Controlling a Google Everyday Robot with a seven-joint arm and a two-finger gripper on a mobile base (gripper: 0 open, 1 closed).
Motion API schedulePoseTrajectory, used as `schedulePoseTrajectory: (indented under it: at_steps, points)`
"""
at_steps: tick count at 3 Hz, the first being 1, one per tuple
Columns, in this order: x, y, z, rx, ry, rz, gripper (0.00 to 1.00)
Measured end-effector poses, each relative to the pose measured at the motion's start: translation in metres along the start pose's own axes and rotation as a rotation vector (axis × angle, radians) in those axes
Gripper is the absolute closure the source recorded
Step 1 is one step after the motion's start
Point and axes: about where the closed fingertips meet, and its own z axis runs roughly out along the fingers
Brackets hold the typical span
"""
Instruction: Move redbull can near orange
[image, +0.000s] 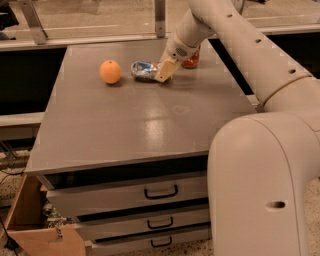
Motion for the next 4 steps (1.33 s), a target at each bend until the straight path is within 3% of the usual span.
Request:
schedulePoseTrajectory:
  at_steps: [1, 4]
  points:
    - [-0.01, 0.0, 0.006, -0.015, -0.008, 0.013, 0.84]
    - [-0.019, 0.014, 0.021, -0.081, -0.025, 0.036, 0.13]
